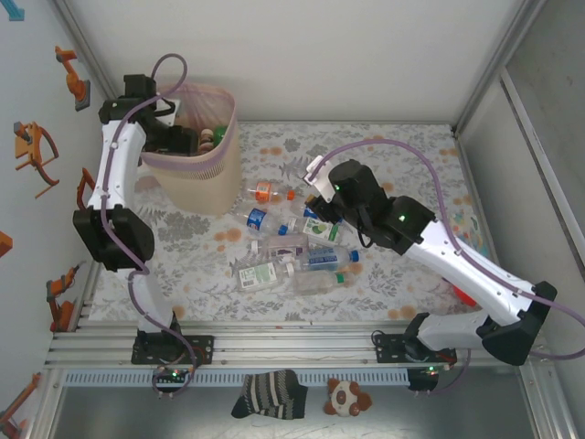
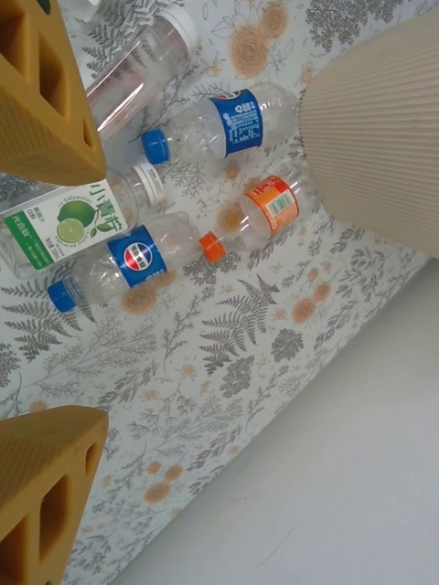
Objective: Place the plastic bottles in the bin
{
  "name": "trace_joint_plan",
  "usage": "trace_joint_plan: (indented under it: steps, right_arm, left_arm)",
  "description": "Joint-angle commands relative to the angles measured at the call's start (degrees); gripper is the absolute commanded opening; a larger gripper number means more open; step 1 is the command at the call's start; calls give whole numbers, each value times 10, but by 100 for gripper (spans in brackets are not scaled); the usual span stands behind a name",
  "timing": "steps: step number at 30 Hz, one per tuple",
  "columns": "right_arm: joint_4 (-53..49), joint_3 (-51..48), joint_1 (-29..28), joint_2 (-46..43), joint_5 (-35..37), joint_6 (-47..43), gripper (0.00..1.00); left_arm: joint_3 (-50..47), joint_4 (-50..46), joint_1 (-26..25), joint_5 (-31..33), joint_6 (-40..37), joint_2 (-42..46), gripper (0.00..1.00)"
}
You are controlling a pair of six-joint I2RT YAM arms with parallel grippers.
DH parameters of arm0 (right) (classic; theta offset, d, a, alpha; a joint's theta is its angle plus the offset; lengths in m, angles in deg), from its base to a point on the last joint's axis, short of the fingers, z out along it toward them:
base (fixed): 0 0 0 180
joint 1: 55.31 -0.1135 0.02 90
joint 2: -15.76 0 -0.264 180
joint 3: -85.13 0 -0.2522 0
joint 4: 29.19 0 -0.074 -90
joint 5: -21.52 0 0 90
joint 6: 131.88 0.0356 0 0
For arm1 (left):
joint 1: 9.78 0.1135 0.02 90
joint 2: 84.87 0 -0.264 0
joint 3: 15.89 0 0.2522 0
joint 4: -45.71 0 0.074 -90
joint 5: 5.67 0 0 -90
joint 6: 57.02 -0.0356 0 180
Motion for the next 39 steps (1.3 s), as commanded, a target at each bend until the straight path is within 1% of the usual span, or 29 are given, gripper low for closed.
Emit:
trace_joint_plan:
  steps: [1,11,17,20,24,26,29,32,35,39]
  right_arm:
    - [11,0,-5,-16,15,14,64]
    - [14,-3,-5,-20,27,37,64]
    - [12,-15,-5,-16,31,96,63]
    - [12,-24,-5,-16,33,119,63]
    - [11,-43,-4,-15,46,146,63]
    - [8,-50,-4,-11,50,165,64]
    - [-9,-56,-3,7,36,185,64]
    - [-30,-55,0,34,21,202,64]
    - [-30,-61,12,60,-15,197,64]
    - [-39,-45,49,107,-91,151,64]
  left_arm:
    - [26,6,-2,-22,13,38,77]
    - [26,29,-3,-51,30,98,77]
    - [-22,65,-6,-92,41,160,77]
    - [-75,100,-7,-120,52,206,77]
    - [-171,164,-8,-148,73,286,77]
    - [-211,192,-9,-177,81,321,77]
    - [-282,238,-17,-222,93,375,78]
    - [-350,273,-32,-236,106,424,79]
    - [-408,299,-50,-239,116,461,80]
    - [-463,311,-76,-240,117,491,80]
